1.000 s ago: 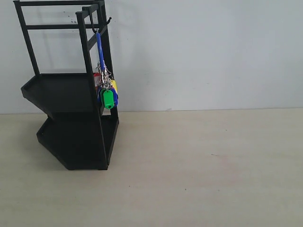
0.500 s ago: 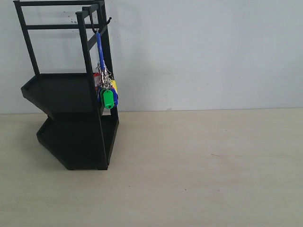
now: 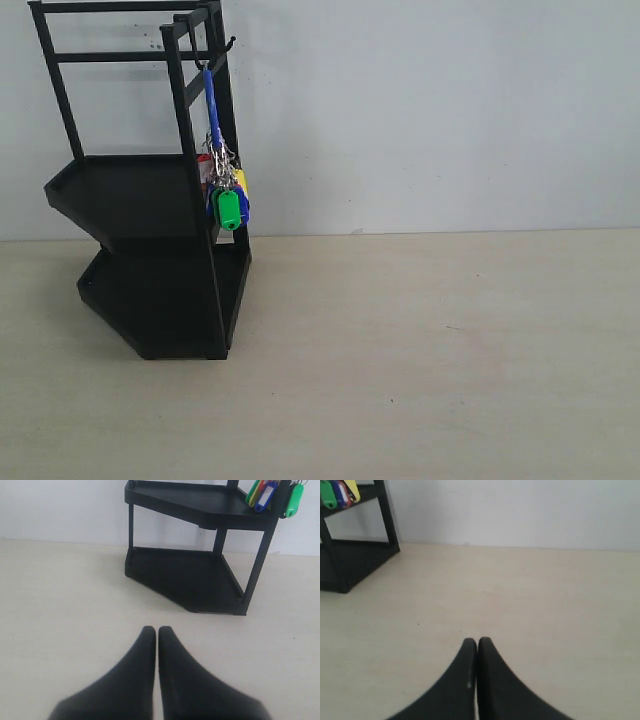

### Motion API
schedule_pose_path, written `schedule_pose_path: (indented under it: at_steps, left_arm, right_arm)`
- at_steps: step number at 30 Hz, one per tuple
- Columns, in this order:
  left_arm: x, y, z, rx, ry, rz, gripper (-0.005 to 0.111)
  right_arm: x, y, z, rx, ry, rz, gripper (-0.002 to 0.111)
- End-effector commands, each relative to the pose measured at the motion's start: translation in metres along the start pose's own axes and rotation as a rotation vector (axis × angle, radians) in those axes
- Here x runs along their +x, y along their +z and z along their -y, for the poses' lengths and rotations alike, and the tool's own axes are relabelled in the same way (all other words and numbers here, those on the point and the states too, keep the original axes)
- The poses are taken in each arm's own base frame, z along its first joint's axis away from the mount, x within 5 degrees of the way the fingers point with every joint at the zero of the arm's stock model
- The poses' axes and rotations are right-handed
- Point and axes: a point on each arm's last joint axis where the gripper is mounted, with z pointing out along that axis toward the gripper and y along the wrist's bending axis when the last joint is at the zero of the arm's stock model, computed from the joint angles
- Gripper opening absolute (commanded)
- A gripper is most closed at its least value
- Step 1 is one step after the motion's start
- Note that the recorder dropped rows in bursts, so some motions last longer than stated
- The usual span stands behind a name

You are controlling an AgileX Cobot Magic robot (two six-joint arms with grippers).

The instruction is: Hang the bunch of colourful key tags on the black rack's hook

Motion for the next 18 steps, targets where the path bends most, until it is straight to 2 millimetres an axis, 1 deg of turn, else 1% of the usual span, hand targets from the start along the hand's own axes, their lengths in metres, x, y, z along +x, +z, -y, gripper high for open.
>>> schedule_pose_path:
  at_steps: [1, 4, 13, 18]
  left_arm:
    - [-0.0012, -0.0003, -0.0001, -0.001, 0.008, 0.011, 0.004]
    - [-0.0012, -0.0003, -0.0001, -0.001, 0.008, 0.011, 0.004]
    - [-0.0012, -0.0003, -0.0001, -0.001, 0.008, 0.011, 0.004]
    - [-0.0012, -0.0003, -0.0001, -0.001, 0.008, 0.011, 0.004]
  right_arm:
    - [0.0039, -0.0006, 0.0029, 0.035, 0.061, -0.041, 0.0]
    - [0.005, -0.0007, 0.0029, 0.037, 0.092, -0.052, 0.0]
    - [0.0054, -0.0007, 0.0027, 0.035, 0.098, -0.057, 0.0]
    - [0.0053, -0.0008, 0.0046, 0.07, 0.105, -0.053, 0.0]
